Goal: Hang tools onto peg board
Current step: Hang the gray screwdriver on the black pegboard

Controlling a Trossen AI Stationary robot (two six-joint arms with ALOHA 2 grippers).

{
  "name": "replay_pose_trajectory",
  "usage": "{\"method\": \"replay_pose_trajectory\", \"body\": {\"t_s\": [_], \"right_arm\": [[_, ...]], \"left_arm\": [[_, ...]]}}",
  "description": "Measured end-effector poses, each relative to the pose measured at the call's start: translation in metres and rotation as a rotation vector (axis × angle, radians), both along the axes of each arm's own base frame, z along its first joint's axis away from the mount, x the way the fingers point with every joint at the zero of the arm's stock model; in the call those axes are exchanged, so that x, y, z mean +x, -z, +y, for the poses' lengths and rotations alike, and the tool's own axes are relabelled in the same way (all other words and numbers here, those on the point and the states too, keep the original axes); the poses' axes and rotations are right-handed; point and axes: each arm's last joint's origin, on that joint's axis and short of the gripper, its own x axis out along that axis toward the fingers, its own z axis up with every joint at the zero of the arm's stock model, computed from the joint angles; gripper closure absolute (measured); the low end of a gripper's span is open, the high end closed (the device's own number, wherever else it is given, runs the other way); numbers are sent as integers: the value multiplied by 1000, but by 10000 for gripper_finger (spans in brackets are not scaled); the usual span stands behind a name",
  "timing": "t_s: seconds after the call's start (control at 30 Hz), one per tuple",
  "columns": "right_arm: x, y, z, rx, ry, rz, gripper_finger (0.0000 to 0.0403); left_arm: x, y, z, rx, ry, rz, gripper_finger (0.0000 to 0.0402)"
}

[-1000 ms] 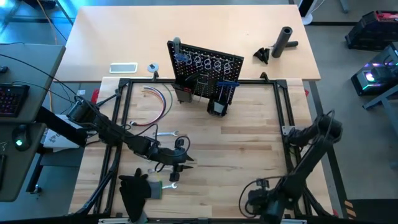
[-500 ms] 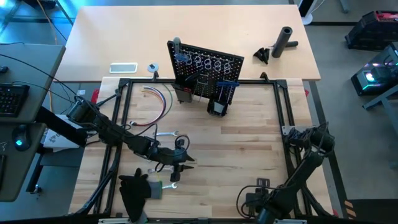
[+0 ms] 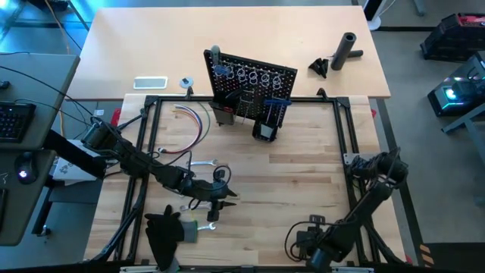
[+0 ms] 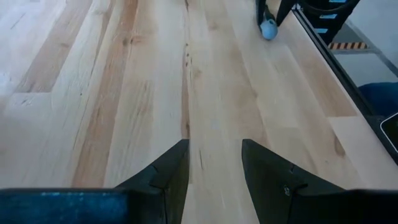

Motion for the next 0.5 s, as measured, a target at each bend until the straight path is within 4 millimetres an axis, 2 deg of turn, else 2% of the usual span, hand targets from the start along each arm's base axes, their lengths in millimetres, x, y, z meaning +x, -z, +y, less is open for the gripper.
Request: {"method": "replay_pose_trajectory", "body": {"t_s": [0.33,0.5], "right_arm": [[16,2,-16,-62,7,-27,293],[26,2,-23,-85,6,-55,286]], "left_arm": [[0,0,0,33,12,-5,261],[0,0,0,47,21,-8,261]]}}
